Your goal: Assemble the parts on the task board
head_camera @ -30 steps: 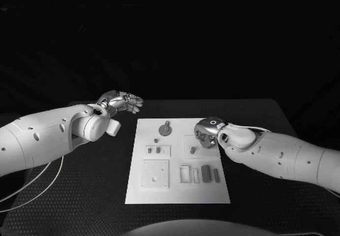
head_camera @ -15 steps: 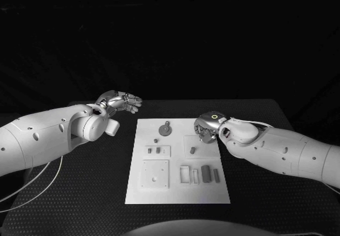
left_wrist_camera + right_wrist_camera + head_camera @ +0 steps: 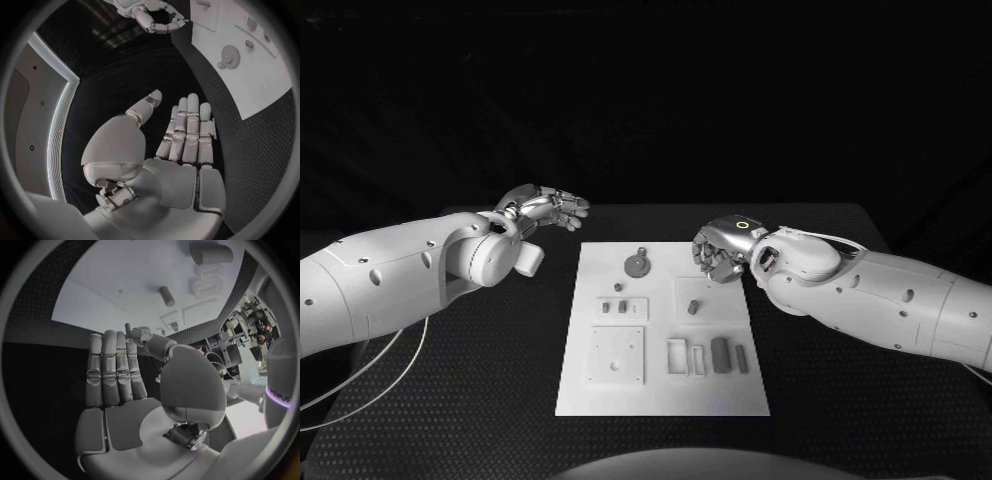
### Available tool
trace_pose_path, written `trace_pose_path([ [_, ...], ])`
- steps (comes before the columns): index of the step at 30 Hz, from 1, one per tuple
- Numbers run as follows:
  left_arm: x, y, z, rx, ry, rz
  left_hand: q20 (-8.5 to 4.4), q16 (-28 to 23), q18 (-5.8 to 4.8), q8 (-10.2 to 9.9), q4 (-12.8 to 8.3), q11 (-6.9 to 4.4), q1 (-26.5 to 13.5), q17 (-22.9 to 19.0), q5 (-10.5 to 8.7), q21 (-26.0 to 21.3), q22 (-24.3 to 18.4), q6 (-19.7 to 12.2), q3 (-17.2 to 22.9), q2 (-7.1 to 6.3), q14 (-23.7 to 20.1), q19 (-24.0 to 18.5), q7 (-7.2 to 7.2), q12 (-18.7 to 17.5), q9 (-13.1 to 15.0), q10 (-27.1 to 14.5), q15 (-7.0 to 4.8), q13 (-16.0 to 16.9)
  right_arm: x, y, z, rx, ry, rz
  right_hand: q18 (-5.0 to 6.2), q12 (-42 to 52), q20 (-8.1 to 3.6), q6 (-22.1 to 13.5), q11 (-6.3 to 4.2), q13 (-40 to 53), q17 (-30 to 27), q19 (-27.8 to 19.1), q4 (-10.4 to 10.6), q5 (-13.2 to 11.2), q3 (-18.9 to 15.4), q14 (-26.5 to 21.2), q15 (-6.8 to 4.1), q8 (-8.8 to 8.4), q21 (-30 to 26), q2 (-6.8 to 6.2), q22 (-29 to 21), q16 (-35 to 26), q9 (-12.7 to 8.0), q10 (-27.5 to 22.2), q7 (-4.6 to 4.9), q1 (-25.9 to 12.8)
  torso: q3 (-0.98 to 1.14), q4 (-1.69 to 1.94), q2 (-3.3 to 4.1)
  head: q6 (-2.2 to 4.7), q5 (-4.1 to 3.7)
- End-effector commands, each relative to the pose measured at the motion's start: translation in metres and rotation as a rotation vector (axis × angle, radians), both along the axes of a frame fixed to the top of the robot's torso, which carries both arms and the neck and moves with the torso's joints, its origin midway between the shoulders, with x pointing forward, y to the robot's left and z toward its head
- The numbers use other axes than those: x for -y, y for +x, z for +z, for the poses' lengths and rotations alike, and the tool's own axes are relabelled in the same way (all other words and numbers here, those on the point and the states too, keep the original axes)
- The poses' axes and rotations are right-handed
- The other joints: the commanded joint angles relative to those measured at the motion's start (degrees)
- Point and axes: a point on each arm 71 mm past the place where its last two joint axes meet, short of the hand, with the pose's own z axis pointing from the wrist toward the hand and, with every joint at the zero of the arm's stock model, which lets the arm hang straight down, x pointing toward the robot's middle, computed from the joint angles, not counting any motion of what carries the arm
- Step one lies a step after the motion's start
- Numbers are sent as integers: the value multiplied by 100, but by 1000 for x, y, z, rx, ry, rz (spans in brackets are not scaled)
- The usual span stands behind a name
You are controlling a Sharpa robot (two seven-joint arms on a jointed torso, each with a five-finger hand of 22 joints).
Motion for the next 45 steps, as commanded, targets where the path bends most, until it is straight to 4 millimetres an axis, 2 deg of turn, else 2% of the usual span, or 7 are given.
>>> trace_pose_path([
  [1, 3, 1, 2, 8, -8, -1, -1, -32, 114, 14, -5, 49, 2, 11, 38, -23, 6, -1, -8, 27, 40, 42, 23, 10, -8, -1, 4, -8, -17, -9, 5, -22, 109, 49, 175, -16, -3, 20, -2, 17, 17, 27, 35, 62, -10, 36, 3, -19, 29, 44, 10, -29, 15, 43, 9, 20, 4, 0, -3, 6, 67],
  [5, 1, 1, 2, 8, -6, 6, -1, -34, 115, 14, -3, 49, -1, 14, 39, -24, 7, -2, -9, 27, 41, 44, 23, 10, -8, -1, 4, -8, -38, -21, 9, -32, 157, 100, 175, -38, -7, 13, 1, 44, 48, 28, 29, 134, -49, 40, 3, -29, 32, 68, 13, -54, 42, 37, 11, 11, 14, 13, -3, 15, 136],
  [13, 2, 3, 3, 13, -6, 12, -2, -38, 115, 16, -2, 48, -1, 19, 40, -27, 8, -2, -9, 27, 43, 45, 23, 12, -9, 0, 3, -8, -69, -43, 3, -52, 217, 178, 175, -50, -10, 10, 1, 64, 70, 33, 18, 164, -80, 48, 2, -35, 35, 85, 14, -69, 60, 39, 11, 7, -16, 13, 1, -35, 381],
  [23, 8, 6, 7, 20, -11, 6, -3, -44, 116, 20, -1, 46, -3, 26, 40, -30, 9, 0, -9, 26, 44, 47, 22, 14, -9, 4, 3, -7, -99, -61, -25, -63, 186, 249, 175, -61, -13, 5, 2, 77, 84, 35, 7, 170, -99, 52, 1, -41, 36, 99, 15, -82, 73, 37, 13, 10, -12, 9, 5, -145, 696],
  [27, 10, 6, 8, 19, -13, -1, -3, -48, 115, 22, 1, 45, -5, 30, 40, -32, 9, 2, -9, 25, 44, 48, 21, 15, -9, 6, 3, -7, -104, -68, -36, -79, 177, 262, 175, -62, -14, 5, 1, 82, 88, 36, 3, 169, -103, 54, 0, -42, 37, 101, 15, -85, 77, 38, 13, 13, -13, 35, 6, -195, 769],
  [29, 11, 6, 8, 18, -13, -3, -3, -50, 115, 23, 2, 45, -6, 32, 40, -33, 10, 3, -9, 26, 44, 48, 21, 16, -9, 7, 3, -7, -108, -71, -41, -86, 171, 272, 175, -64, -15, 5, 1, 84, 90, 38, 2, 170, -105, 56, 0, -43, 37, 102, 15, -87, 79, 39, 13, 14, -14, 27, 4, -226, 822],
  [45, 15, 6, 8, 17, -17, -13, -2, -62, 115, 29, 7, 42, -11, 44, 39, -41, 11, 6, -10, 26, 44, 50, 19, 18, -10, 12, 4, -6, -115, -77, -60, -114, 136, 281, 175, -72, -16, 6, 0, 99, 105, 44, -5, 182, -118, 66, -2, -47, 39, 110, 14, -99, 93, 43, 12, 13, -6, 14, 3, -311, 936],
])
